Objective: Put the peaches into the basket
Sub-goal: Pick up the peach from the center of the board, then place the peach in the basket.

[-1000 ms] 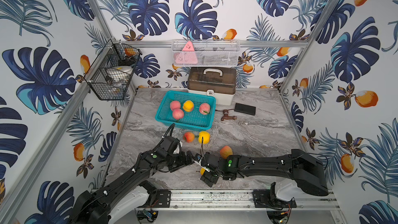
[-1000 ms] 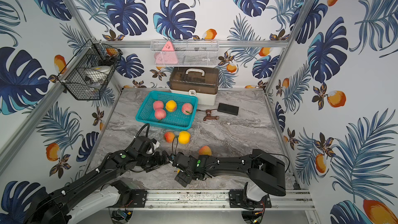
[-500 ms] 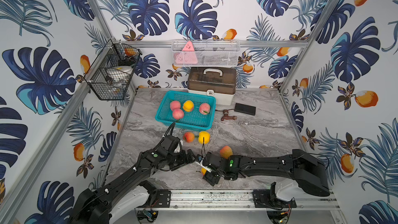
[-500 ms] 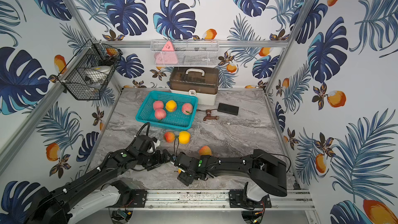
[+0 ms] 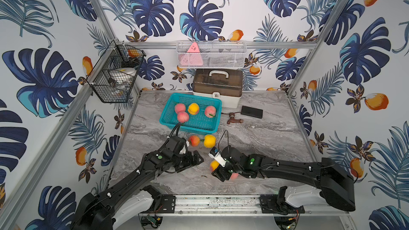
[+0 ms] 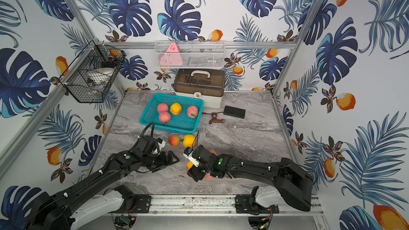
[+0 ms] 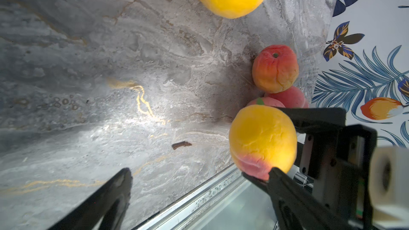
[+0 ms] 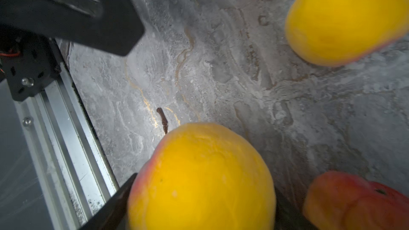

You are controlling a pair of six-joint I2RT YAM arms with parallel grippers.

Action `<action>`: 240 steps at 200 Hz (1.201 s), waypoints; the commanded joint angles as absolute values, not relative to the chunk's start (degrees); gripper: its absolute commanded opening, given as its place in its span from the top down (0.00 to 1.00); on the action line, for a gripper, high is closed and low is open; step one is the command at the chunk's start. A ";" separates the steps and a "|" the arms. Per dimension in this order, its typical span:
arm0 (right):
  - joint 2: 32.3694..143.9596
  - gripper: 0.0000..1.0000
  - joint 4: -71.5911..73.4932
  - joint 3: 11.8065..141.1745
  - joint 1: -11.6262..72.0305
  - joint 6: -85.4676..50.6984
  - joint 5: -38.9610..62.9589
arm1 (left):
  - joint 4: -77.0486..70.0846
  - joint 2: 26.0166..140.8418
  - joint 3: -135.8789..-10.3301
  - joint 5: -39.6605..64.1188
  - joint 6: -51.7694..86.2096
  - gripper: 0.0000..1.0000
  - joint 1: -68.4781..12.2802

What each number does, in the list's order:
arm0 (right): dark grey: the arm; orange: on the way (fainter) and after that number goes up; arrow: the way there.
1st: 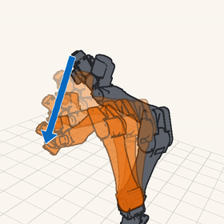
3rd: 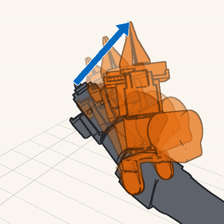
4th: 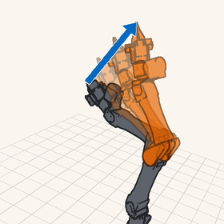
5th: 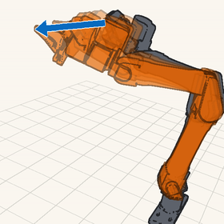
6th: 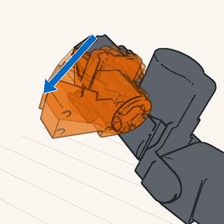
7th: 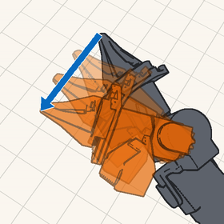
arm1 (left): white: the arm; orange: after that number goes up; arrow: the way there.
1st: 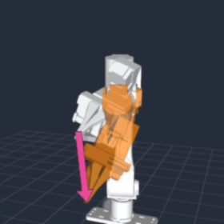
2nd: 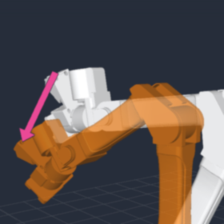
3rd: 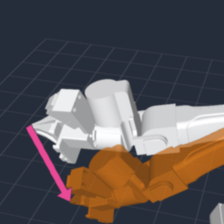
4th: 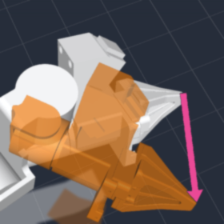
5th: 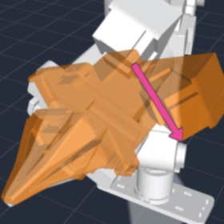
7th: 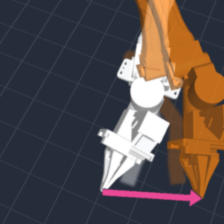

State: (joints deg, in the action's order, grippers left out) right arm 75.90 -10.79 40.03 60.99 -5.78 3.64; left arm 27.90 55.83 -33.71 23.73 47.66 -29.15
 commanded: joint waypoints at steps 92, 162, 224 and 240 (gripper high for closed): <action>64.47 0.31 -1.05 36.46 55.94 -4.11 14.68 | 26.18 60.85 -46.03 35.46 38.45 0.01 -29.77; 64.59 0.31 2.88 39.04 55.81 -1.55 12.84 | 19.19 62.06 -45.66 39.98 42.36 0.01 -32.44; 64.66 0.30 4.17 39.88 55.72 -1.42 13.23 | 16.13 64.38 -45.98 39.81 43.61 0.01 -35.75; 65.02 0.31 4.04 40.25 55.72 -1.32 13.03 | 14.79 64.75 -45.83 39.93 44.27 0.01 -36.49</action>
